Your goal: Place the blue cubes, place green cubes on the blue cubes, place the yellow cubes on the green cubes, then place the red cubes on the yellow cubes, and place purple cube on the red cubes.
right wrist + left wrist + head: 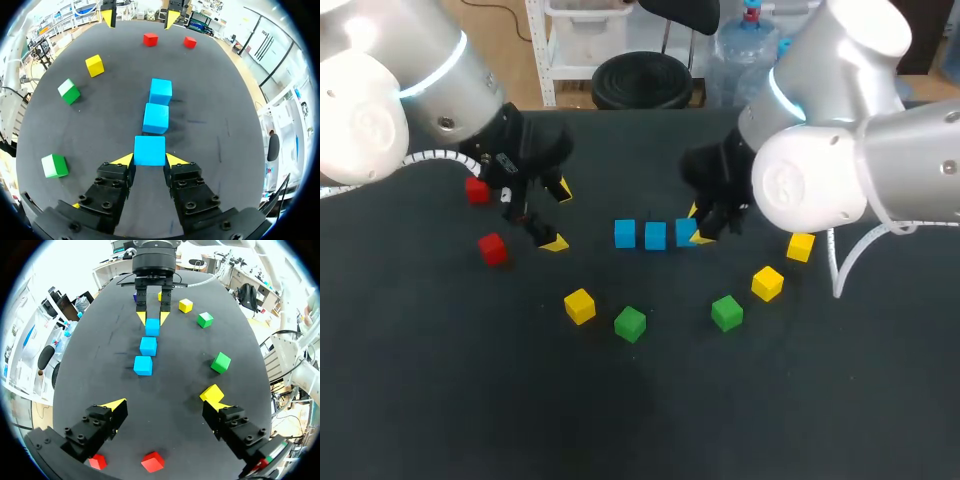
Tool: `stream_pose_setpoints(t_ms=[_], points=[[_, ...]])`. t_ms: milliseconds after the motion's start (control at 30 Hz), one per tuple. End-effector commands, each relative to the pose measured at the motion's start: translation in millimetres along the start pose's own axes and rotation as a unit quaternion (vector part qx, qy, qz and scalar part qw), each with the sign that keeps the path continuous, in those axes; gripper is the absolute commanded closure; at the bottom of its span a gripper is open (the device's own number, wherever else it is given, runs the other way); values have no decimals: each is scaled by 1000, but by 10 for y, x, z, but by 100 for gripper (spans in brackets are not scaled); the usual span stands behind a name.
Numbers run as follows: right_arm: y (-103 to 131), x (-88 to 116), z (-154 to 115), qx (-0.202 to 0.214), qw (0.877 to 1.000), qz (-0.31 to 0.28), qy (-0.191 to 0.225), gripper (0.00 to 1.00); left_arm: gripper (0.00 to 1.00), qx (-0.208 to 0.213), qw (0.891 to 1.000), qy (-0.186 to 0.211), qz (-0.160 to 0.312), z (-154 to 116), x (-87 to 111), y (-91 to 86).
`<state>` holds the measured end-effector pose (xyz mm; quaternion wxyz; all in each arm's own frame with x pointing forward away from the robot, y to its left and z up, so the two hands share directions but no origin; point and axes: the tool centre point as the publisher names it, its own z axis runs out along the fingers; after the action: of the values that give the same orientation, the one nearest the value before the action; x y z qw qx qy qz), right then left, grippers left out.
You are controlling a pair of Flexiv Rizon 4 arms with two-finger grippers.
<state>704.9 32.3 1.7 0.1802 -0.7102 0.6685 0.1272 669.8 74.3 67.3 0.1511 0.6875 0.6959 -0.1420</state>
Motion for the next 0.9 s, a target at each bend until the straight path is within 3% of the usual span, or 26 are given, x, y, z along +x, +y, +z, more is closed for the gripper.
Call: stream_pose_setpoints(t_ms=[33,900], points=[[-30,-2,27,-3,1000,0,-2,100,0,0,1000,-1,1,-1,9,3],[-42,83,53,-3,1000,15,-3,100,0,0,1000,-1,1,-1,9,3]])
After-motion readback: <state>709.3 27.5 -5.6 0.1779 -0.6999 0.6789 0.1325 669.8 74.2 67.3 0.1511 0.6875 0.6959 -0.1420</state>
